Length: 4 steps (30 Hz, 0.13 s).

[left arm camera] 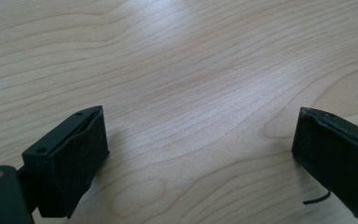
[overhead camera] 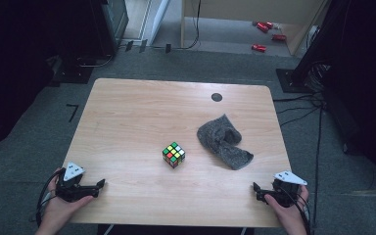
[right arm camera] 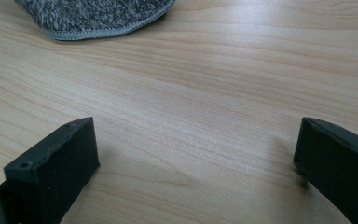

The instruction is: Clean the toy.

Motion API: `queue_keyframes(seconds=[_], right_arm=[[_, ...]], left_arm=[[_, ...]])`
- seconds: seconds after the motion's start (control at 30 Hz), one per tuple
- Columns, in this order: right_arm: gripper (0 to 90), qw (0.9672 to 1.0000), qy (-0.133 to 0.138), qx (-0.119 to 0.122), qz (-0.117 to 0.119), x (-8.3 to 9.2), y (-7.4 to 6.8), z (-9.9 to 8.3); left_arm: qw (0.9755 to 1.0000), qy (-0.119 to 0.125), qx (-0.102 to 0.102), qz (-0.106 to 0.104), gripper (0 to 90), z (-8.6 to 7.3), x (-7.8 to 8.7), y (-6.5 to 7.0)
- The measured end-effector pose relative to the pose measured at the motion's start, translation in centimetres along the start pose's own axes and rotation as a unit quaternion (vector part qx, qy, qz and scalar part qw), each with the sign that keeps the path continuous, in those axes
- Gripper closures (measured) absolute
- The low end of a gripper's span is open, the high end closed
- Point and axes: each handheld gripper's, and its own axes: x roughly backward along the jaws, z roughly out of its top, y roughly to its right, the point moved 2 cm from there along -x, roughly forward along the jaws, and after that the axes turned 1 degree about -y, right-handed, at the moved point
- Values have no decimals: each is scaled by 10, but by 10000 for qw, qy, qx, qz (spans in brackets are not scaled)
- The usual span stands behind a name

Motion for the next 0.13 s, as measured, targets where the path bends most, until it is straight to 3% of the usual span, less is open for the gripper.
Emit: queue_keyframes(seconds=[0.13], right_arm=[[0, 10000, 0, 0, 0, 0, 0, 0]], left_arm=[[10000, 9, 50, 15, 42, 0, 0, -1]])
